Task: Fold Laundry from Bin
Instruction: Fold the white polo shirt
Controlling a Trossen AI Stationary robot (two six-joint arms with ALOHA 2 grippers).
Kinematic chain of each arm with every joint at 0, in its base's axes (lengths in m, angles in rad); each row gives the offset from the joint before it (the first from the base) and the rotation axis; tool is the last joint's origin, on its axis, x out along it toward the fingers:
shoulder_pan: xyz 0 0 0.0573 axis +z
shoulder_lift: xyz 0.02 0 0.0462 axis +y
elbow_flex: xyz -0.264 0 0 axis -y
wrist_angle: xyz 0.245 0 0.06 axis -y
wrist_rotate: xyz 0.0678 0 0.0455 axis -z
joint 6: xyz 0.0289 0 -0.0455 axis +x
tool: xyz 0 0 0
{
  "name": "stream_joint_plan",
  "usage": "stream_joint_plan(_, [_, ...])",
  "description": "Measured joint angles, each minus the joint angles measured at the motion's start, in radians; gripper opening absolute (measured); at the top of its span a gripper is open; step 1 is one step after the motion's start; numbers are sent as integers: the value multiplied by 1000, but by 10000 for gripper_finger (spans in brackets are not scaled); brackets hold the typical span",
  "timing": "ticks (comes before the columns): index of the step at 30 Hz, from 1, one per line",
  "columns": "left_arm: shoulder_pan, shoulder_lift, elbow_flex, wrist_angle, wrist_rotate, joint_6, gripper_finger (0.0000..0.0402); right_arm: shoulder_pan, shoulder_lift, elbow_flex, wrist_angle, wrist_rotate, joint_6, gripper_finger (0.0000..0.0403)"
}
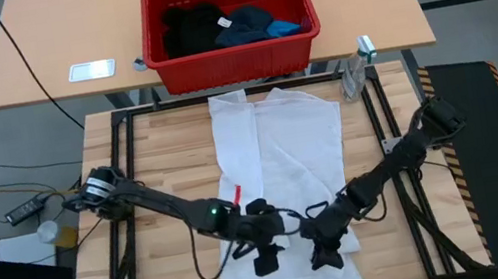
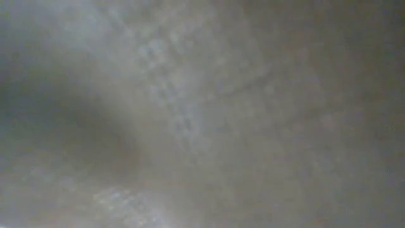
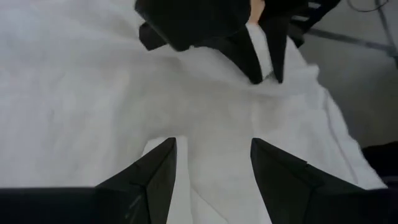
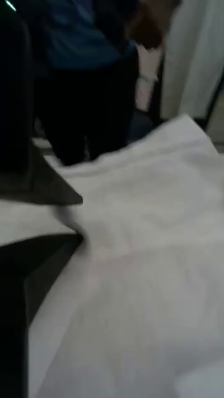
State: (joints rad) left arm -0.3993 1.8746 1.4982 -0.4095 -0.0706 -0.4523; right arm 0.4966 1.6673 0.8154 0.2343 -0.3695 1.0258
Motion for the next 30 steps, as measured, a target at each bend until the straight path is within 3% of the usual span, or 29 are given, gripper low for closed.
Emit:
stream_joint_plan(4, [2, -6, -1, 21, 40, -5, 207, -39, -64, 0, -35, -78, 53, 193])
stream_joint_plan(8, [3, -7, -1, 59, 49, -41, 207, -53, -203, 2, -208, -33, 57, 241])
stream_joint_plan(12, [6, -7, -1, 94, 49, -50, 207, -82, -347, 3, -607, 30, 44, 245])
stream_joint_plan(17, [17, -1, -1, 164, 47, -53, 207, -138, -429, 0, -1024, -23, -60, 240])
stream_joint_plan(20, [23, 4, -1, 150, 46, -53, 207, -165, -449, 0, -1132, -37, -111, 240])
stream_joint_plan(26, [32, 4, -1, 134, 27, -51, 208, -204, -529, 0, -1284, 126, -208, 238])
stream_joint_plan(30, [31, 4, -1, 137, -3, -23, 208, -307, -625, -23, -1296, 204, -279, 238])
